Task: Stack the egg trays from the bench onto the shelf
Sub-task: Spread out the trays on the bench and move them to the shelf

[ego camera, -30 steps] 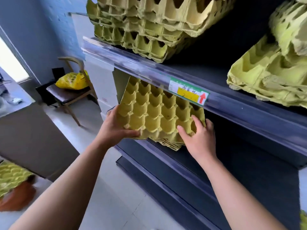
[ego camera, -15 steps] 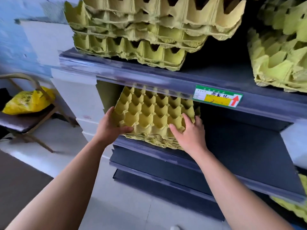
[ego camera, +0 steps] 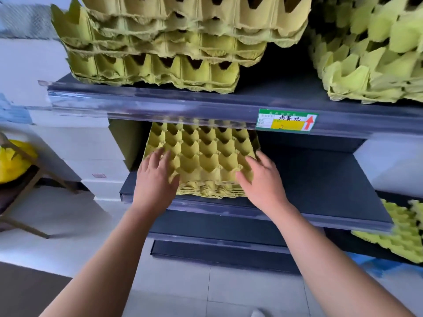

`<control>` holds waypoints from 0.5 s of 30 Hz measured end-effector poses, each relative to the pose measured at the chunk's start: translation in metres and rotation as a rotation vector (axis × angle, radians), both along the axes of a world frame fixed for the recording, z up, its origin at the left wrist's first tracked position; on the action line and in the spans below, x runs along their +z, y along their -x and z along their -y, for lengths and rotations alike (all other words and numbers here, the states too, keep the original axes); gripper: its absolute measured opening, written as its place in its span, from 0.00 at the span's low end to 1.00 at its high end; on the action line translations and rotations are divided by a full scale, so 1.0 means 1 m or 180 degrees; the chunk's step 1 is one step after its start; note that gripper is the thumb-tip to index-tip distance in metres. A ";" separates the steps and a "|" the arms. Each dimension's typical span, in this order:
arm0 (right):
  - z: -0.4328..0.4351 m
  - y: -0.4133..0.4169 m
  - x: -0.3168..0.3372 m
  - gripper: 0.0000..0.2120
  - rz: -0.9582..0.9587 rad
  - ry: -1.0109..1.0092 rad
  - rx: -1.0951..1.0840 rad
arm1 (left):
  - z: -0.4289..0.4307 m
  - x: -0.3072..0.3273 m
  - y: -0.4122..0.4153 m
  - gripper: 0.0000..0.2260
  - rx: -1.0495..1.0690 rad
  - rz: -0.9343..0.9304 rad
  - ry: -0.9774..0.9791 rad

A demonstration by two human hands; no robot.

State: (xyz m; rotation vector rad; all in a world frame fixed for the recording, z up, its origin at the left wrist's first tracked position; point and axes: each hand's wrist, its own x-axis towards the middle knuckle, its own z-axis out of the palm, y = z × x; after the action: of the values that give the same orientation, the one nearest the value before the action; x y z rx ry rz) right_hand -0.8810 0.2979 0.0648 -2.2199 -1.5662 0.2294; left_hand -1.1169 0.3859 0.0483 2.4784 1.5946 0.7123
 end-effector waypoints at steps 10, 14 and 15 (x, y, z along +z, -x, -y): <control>0.126 -0.084 -0.006 0.17 0.0269 -0.0542 -0.0359 | 0.093 -0.007 -0.133 0.13 -0.1166 -0.0141 -0.0347; 0.198 -0.147 -0.013 0.16 0.0255 -0.0477 -0.0658 | 0.146 -0.019 -0.213 0.14 -0.1612 -0.0108 -0.0152; 0.218 -0.165 -0.015 0.16 0.0260 -0.0413 -0.0712 | 0.162 -0.022 -0.235 0.13 -0.1710 -0.0095 -0.0115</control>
State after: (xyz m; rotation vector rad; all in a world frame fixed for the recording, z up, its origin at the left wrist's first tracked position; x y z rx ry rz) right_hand -0.7155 0.0802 0.0501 -2.3023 -1.3172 -0.0279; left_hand -0.8823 0.2243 0.0265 2.7622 0.8496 0.6201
